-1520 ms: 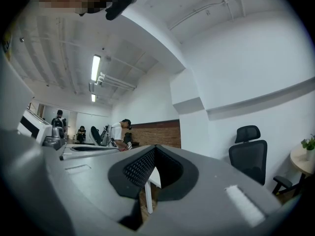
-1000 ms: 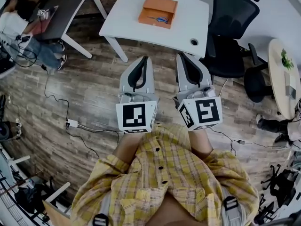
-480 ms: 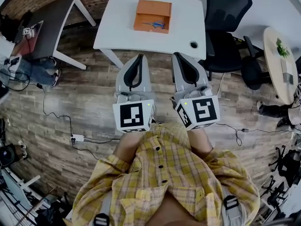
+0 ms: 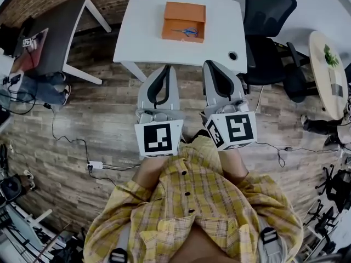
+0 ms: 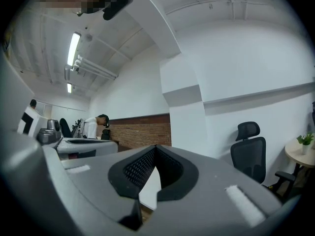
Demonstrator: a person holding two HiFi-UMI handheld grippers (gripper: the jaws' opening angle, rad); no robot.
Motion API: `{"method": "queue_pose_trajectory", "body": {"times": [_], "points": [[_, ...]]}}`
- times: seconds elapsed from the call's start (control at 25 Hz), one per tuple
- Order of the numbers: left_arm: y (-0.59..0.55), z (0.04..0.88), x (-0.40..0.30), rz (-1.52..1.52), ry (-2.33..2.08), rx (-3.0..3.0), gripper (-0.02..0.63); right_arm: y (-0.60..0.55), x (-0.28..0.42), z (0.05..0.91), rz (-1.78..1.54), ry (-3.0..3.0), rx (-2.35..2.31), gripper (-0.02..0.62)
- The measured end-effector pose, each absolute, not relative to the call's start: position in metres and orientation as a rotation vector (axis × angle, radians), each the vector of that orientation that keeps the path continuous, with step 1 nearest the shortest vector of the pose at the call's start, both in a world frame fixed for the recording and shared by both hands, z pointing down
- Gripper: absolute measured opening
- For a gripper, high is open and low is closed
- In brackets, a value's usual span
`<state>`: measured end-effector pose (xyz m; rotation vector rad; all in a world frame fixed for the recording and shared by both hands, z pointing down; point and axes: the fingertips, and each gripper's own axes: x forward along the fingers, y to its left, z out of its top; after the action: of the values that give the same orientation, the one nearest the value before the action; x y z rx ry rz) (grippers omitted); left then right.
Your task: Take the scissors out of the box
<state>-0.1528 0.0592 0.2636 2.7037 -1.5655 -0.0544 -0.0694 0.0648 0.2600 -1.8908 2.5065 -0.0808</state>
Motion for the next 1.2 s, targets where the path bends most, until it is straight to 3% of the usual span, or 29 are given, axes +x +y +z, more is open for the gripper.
{"method": "queue_pose_trajectory", "body": {"times": [1.2], "points": [[-0.106,0.271,-0.106,0.014,-1.561,2.755,0.002,-0.099,-0.02,0.27,-0.109,2.457,-1.884,0.006]]}}
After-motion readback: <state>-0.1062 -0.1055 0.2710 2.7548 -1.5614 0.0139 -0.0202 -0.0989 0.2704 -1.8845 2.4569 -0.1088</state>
